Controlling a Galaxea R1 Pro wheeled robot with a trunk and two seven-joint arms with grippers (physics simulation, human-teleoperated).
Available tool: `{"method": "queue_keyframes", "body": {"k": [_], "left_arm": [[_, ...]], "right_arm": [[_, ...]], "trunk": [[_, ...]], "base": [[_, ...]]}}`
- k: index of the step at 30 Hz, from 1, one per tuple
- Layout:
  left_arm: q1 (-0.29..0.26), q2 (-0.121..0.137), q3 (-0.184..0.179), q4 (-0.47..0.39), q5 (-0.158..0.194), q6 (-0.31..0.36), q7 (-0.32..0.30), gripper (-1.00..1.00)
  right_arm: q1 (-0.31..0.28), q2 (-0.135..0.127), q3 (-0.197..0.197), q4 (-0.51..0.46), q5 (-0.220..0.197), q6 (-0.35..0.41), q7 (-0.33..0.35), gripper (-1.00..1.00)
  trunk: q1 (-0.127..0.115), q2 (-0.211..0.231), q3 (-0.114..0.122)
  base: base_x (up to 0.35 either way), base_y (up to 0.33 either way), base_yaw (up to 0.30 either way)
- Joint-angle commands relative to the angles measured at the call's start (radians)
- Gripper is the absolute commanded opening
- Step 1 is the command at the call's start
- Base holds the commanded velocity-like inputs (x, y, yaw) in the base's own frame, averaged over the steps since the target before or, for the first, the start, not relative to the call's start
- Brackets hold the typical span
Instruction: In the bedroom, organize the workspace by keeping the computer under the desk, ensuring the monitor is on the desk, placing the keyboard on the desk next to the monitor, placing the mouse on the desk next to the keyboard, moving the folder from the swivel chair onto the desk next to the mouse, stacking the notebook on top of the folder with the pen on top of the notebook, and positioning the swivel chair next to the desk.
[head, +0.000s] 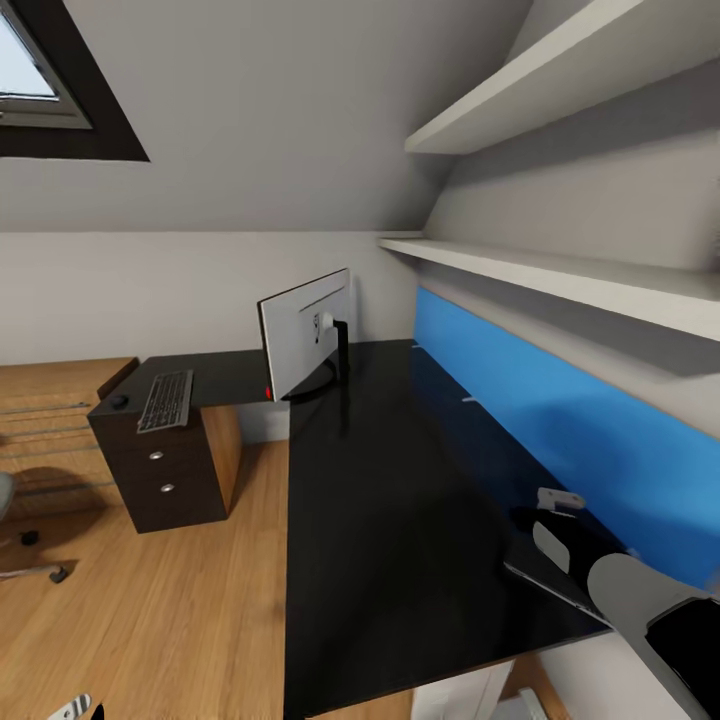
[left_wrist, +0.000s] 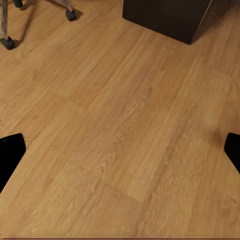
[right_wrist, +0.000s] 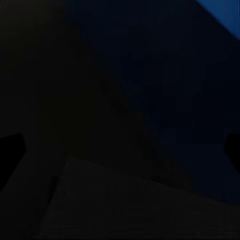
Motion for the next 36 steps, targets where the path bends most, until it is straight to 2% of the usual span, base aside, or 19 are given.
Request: {"method": "queue_keyframes", "body": {"k": [1,8,36], "left_arm": [[0.000,0.000,-0.002,0.000,0.009,-0.003,0.003,1.00],[-0.001,0.001,-0.002,0.000,0.009,-0.003,0.003,1.00],[0.000,0.001,-0.002,0.000,0.009,-0.004,0.003,1.00]], "right_arm": [[0.000,-0.001,0.008,-0.003,-0.006,0.008,-0.007,1.00],[0.000,-0.001,0.008,-0.003,-0.006,0.029,-0.009,1.00],[0.000,-0.001,0.008,-0.004,-0.006,0.037,-0.009,1.00]], "trunk": [[0.000,-0.001,-0.001],[0.000,-0.001,-0.001],[0.000,-0.001,-0.001]], "base": [[-0.239,0.000,0.000],[-0.191,0.000,0.000],[-0.006,0.000,0.000]]}}
